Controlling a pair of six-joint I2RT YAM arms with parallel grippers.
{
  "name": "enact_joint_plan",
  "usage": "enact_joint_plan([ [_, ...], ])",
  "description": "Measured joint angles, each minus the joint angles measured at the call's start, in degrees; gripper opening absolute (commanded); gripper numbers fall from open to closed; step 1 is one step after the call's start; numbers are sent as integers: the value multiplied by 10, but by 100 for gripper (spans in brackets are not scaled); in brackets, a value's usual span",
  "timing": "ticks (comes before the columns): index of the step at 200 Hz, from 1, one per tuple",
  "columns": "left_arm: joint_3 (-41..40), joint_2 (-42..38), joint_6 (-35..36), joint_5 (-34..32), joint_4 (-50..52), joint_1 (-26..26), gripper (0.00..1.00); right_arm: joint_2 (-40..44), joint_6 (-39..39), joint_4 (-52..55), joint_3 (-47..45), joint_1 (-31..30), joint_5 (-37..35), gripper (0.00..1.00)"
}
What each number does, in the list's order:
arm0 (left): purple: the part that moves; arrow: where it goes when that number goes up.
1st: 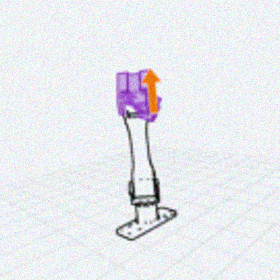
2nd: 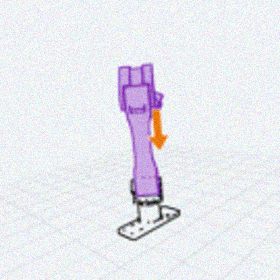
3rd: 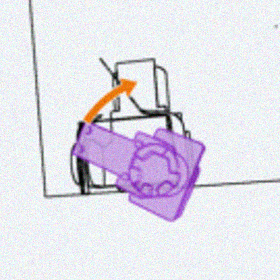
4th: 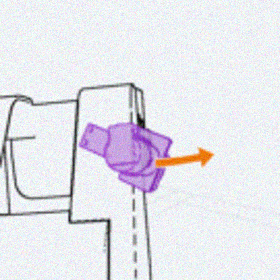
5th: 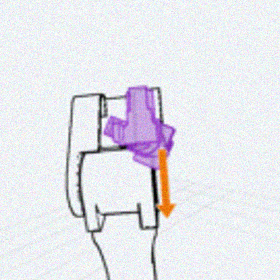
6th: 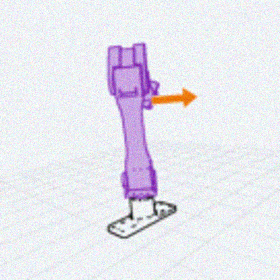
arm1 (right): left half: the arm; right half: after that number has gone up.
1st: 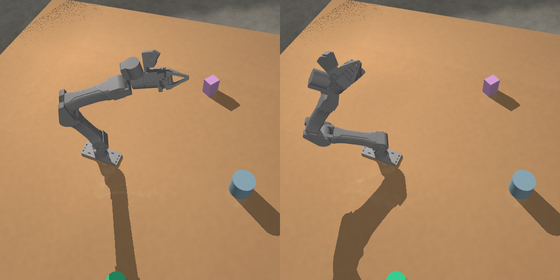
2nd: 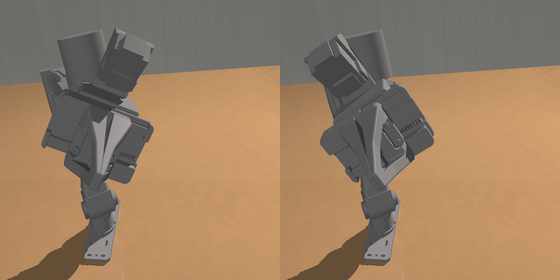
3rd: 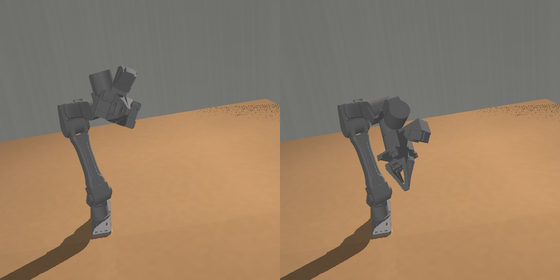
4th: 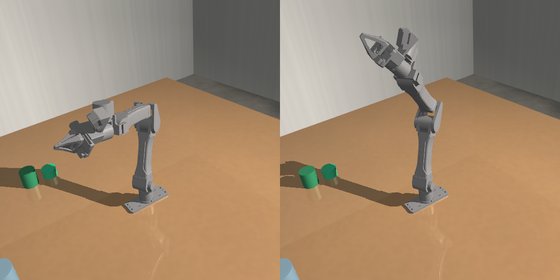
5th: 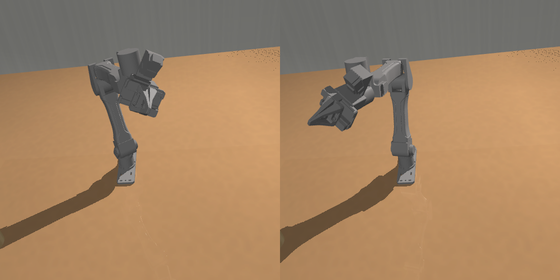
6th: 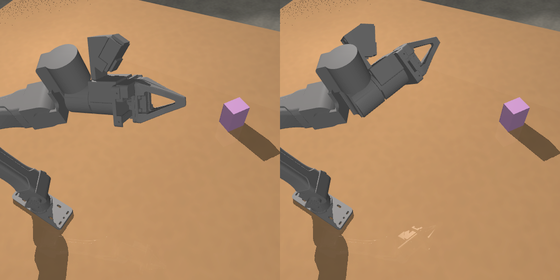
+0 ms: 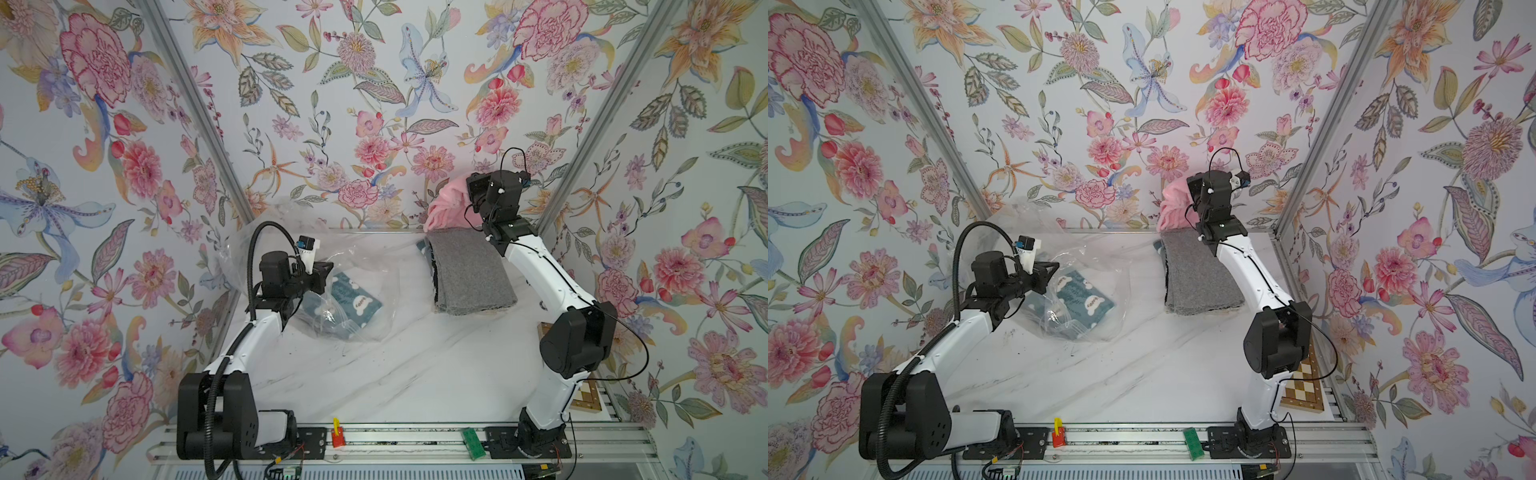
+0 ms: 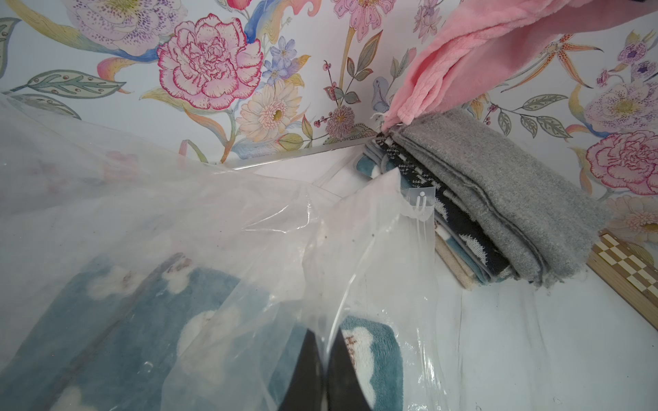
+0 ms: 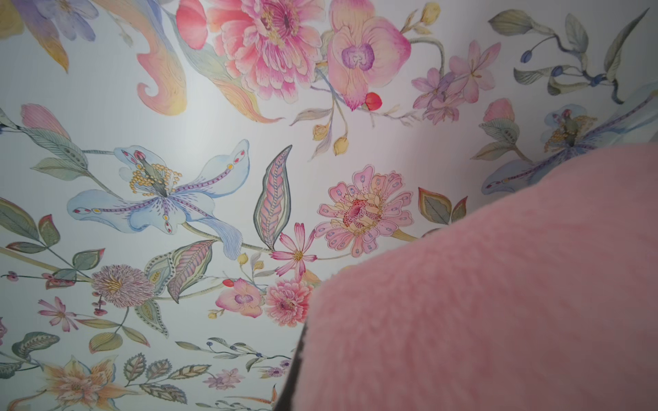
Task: Take the blanket out of the vacuum bag
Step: Place the blanket at the center of the board.
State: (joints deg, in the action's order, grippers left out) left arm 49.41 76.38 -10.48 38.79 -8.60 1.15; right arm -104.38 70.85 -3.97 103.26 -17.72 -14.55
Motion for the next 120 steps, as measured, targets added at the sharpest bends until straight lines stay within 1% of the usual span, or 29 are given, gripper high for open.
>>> enact_joint_plan([
  [21,0,0,0,0,0,0,5,18,0,-10,-24,-4,-16,0],
  [82,0,0,0,0,0,0,5,53,2,-14,-118,-4,-27,0],
  [120,0,0,0,0,0,0,5,108,23,-13,-196,-6,-27,0],
])
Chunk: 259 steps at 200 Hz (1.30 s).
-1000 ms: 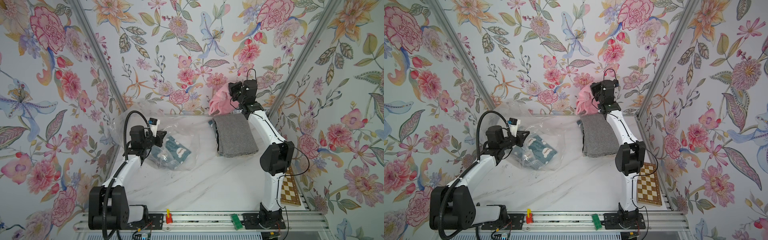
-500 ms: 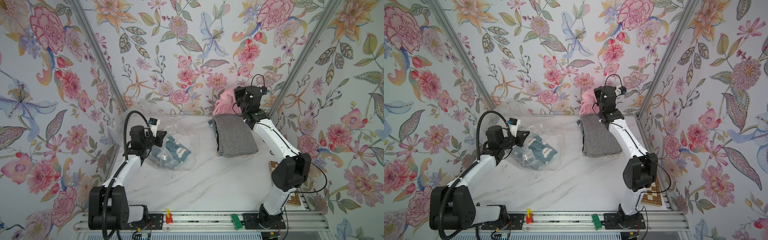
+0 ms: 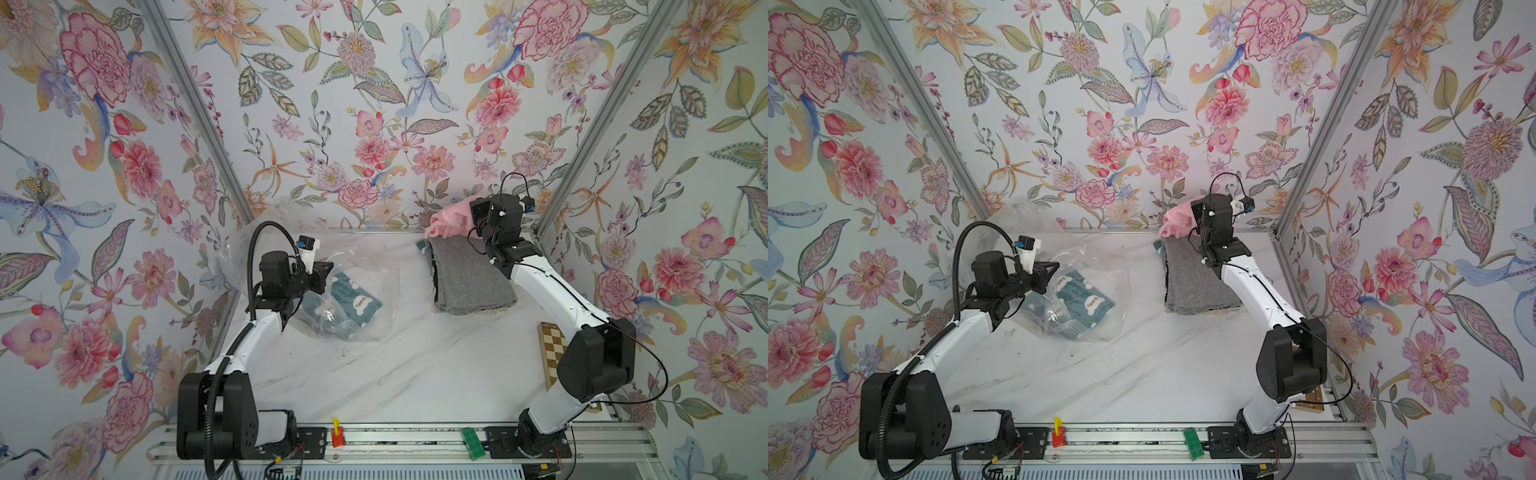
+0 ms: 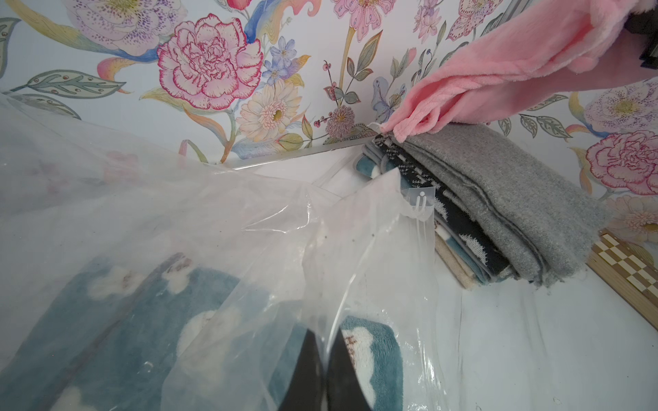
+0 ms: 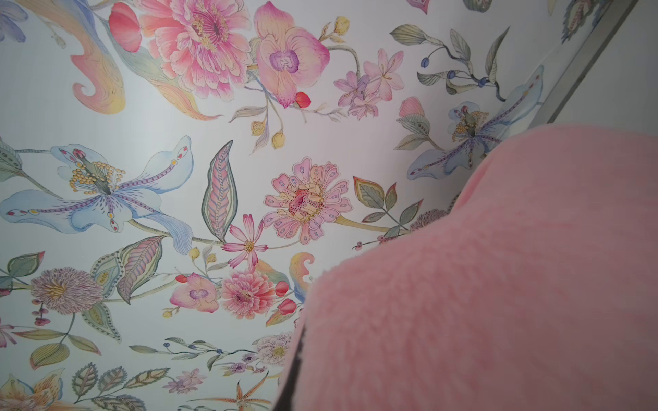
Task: Take the blanket out of the vacuum bag
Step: Place the blanket at the center of the board.
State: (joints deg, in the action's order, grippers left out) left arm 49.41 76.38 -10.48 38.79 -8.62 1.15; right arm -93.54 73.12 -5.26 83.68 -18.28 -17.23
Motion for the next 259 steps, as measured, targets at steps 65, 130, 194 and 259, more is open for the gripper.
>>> enact_joint_plan([
  [65,0,0,0,0,0,0,5,80,28,23,-111,-10,3,0],
  [130,0,0,0,0,0,0,5,118,35,43,-217,-12,27,0],
  [194,0,0,0,0,0,0,5,123,41,57,-263,-25,52,15],
  [259,0,0,0,0,0,0,5,193,42,73,-326,-30,59,43],
])
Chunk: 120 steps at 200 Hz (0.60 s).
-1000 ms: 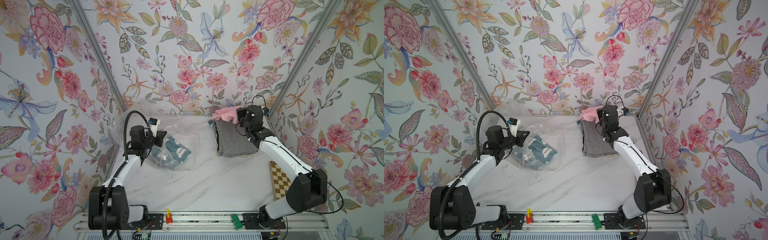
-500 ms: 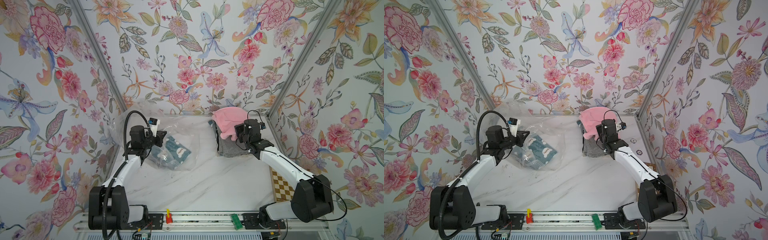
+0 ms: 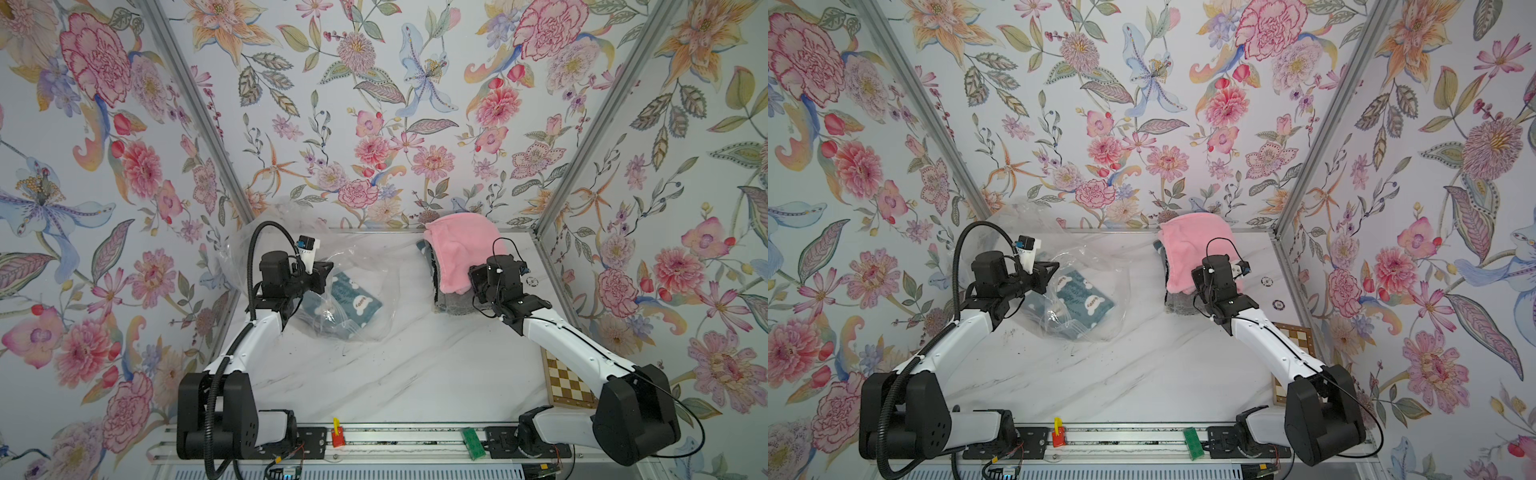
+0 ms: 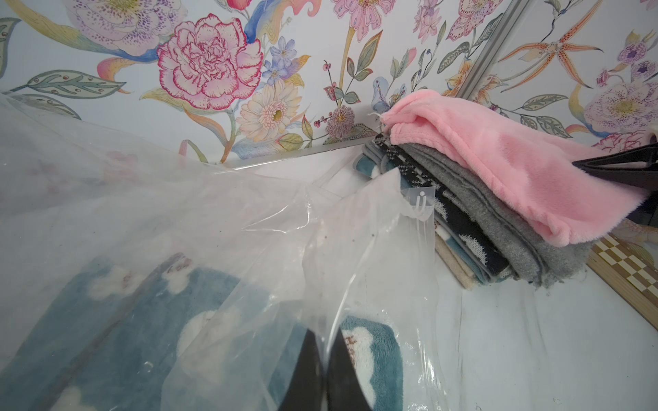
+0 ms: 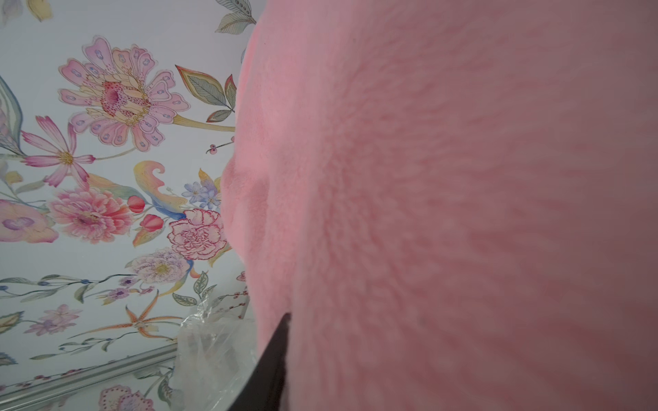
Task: Take the blanket out of the vacuum bag
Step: Place the blanket at the center of the board.
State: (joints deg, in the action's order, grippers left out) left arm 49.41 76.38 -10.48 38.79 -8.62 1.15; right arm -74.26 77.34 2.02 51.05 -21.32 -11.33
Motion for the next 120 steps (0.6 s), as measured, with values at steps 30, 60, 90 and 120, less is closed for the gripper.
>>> enact_joint_plan([
  [30,0,0,0,0,0,0,5,65,-12,13,-38,3,7,60],
  [60,0,0,0,0,0,0,5,152,-57,31,-99,45,57,72],
  [90,0,0,0,0,0,0,5,192,-114,47,-127,177,199,83],
  [120,0,0,0,0,0,0,5,169,-167,47,-127,274,337,85],
])
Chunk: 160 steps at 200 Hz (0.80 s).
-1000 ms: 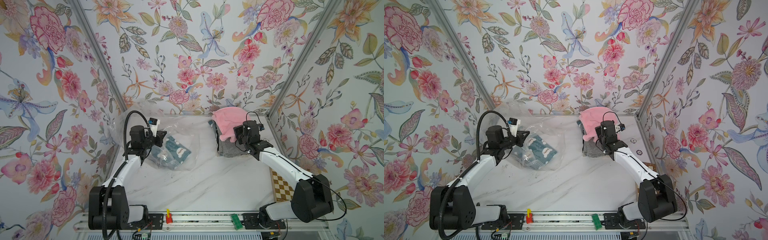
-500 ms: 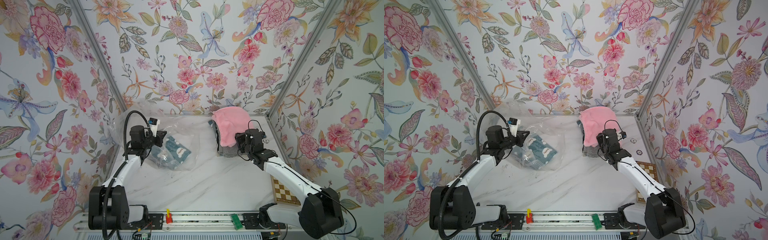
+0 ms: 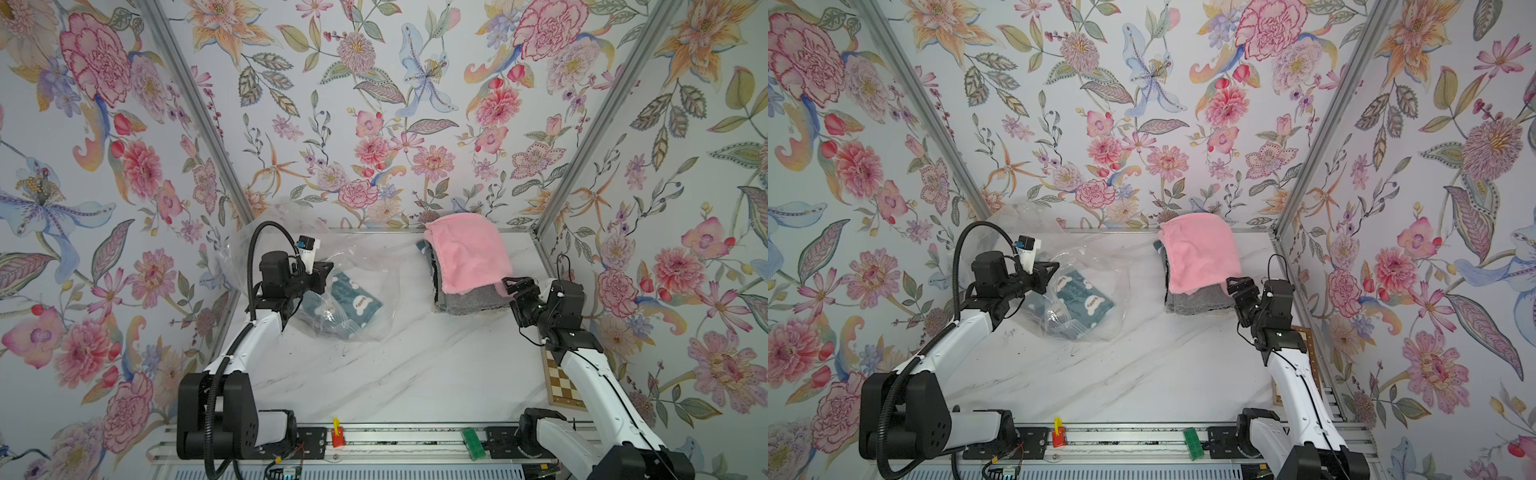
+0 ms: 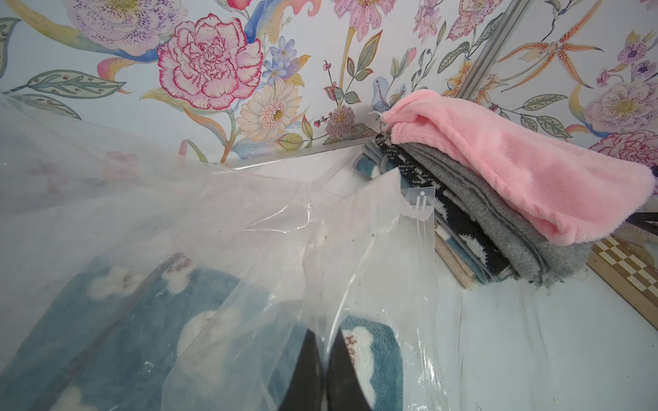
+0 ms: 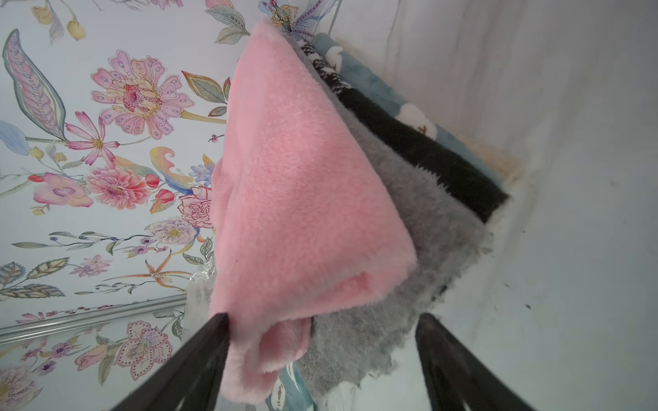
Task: Take the blanket out of the vacuum bag
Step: Place the blanket at the center of the board.
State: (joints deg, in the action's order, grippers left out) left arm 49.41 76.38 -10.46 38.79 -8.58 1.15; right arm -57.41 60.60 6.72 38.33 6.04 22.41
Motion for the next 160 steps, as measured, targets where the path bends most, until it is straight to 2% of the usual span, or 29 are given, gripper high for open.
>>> enact_joint_plan([
  [23,0,0,0,0,0,0,5,-19,-19,-1,0,16,67,85],
  [47,0,0,0,0,0,0,5,-24,-29,-2,0,21,102,85],
  [160,1,0,0,0,0,0,5,-30,-35,-5,0,82,154,84],
])
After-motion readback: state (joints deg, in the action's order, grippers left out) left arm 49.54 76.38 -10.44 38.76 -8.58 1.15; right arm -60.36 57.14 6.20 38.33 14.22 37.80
